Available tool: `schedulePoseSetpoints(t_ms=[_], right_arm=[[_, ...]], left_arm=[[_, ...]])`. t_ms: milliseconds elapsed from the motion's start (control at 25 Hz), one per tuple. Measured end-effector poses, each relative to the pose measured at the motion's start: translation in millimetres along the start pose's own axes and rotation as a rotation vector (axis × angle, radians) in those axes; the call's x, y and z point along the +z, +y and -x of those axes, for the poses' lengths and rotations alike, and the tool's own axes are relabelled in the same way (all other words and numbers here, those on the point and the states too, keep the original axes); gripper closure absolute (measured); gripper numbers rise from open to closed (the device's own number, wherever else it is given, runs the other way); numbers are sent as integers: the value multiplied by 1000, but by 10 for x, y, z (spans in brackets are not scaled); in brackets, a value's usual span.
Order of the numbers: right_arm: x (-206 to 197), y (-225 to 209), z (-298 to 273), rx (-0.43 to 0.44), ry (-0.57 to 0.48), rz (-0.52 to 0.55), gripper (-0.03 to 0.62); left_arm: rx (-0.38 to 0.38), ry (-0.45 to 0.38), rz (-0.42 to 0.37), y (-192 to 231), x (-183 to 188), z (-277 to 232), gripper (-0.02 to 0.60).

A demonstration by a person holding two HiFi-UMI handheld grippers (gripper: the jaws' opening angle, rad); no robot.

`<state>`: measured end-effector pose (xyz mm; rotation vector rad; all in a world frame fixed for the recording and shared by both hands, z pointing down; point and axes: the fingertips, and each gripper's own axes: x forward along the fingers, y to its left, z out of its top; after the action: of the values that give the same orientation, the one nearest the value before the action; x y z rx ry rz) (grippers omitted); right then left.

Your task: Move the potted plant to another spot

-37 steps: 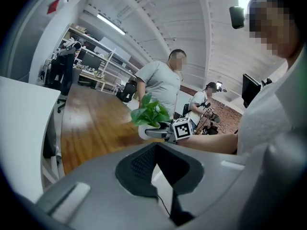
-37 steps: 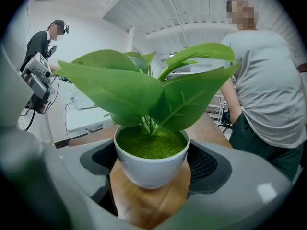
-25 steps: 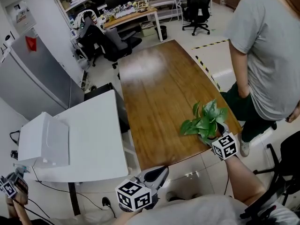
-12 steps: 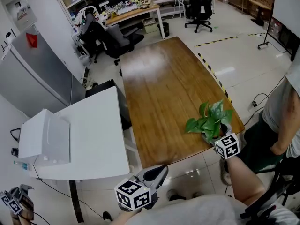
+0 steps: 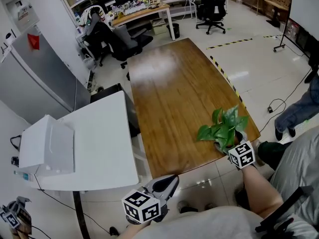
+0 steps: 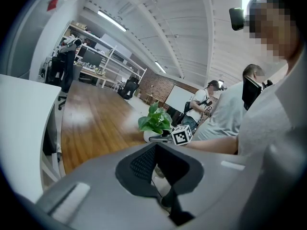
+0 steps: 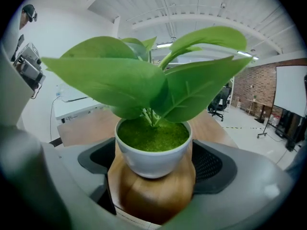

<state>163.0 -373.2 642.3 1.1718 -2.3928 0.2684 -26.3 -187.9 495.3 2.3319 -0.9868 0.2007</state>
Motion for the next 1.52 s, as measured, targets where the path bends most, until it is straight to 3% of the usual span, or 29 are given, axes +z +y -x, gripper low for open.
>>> schedulePoseSetpoints(t_ms=[160, 320, 440, 680, 760, 920, 1120, 1360, 1520], right_arm=[[-32, -4, 161, -21, 1, -45, 80], [82, 133, 420, 26, -43, -123, 105], [352, 255, 745, 46, -123, -170, 196], [894, 706, 1454, 132, -269, -201, 514], [1082, 955, 1595, 184, -311, -209, 578], [1357, 1555, 1703, 331, -338, -178, 588], [1358, 2252, 1790, 508, -259, -67, 563], [1225, 2699, 2320, 663, -243, -75, 589], [1157, 2823, 2763, 714, -247, -37, 589]], left_arm=[[-5, -4, 4, 34, -6, 53, 584], [-11, -18, -2, 74, 22, 108, 584], [-16, -35, -14, 79, 70, 184, 584], [-36, -59, -29, 39, 106, 373, 584], [-40, -67, -34, 30, 110, 445, 584], [-26, -102, -38, 20, 82, 600, 584], [19, -137, -41, -150, -27, 842, 584], [60, -156, -65, -818, -223, 965, 584], [60, -163, -82, -1320, -349, 948, 584]])
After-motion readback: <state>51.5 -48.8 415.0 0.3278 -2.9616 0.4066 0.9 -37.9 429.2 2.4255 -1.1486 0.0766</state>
